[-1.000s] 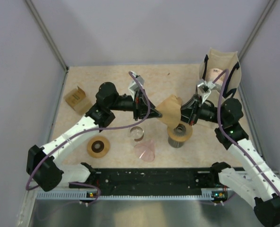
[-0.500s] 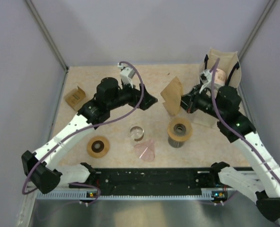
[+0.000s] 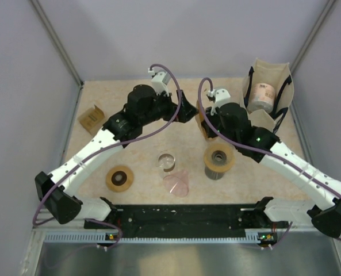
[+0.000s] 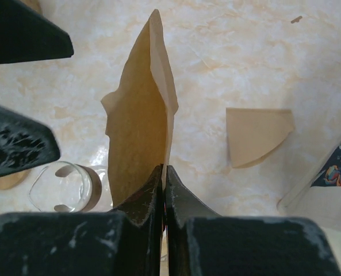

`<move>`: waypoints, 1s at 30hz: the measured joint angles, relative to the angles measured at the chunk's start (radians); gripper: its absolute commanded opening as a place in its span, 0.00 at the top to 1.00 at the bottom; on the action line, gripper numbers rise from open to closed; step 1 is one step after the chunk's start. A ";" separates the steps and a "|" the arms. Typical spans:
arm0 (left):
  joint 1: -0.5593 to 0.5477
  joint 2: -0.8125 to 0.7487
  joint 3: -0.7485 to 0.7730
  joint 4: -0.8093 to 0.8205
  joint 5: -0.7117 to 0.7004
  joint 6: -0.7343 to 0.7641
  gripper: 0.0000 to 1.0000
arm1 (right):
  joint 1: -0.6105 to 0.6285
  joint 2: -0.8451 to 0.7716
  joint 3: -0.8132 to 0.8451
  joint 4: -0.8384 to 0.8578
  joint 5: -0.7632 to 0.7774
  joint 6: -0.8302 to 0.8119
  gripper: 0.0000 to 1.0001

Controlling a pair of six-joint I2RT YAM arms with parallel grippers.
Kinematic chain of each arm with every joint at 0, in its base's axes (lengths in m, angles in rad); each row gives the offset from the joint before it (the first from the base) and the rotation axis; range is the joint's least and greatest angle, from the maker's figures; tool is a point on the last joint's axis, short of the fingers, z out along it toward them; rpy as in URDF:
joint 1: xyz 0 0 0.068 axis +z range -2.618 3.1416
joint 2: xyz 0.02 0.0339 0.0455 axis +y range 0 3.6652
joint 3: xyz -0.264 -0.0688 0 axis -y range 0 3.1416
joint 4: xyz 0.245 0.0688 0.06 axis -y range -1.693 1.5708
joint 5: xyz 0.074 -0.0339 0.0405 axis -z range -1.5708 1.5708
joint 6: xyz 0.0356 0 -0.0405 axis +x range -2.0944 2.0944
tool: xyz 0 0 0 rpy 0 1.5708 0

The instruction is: Place the coffee filter in the dripper

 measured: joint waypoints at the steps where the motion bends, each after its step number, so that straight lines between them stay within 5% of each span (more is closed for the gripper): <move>1: -0.001 0.010 0.011 -0.002 -0.004 -0.006 0.01 | 0.009 0.002 0.000 0.000 0.014 -0.005 1.00; 30: -0.128 0.162 0.160 -0.216 -0.380 -0.005 0.04 | 0.021 -0.007 0.000 0.033 0.059 -0.019 1.00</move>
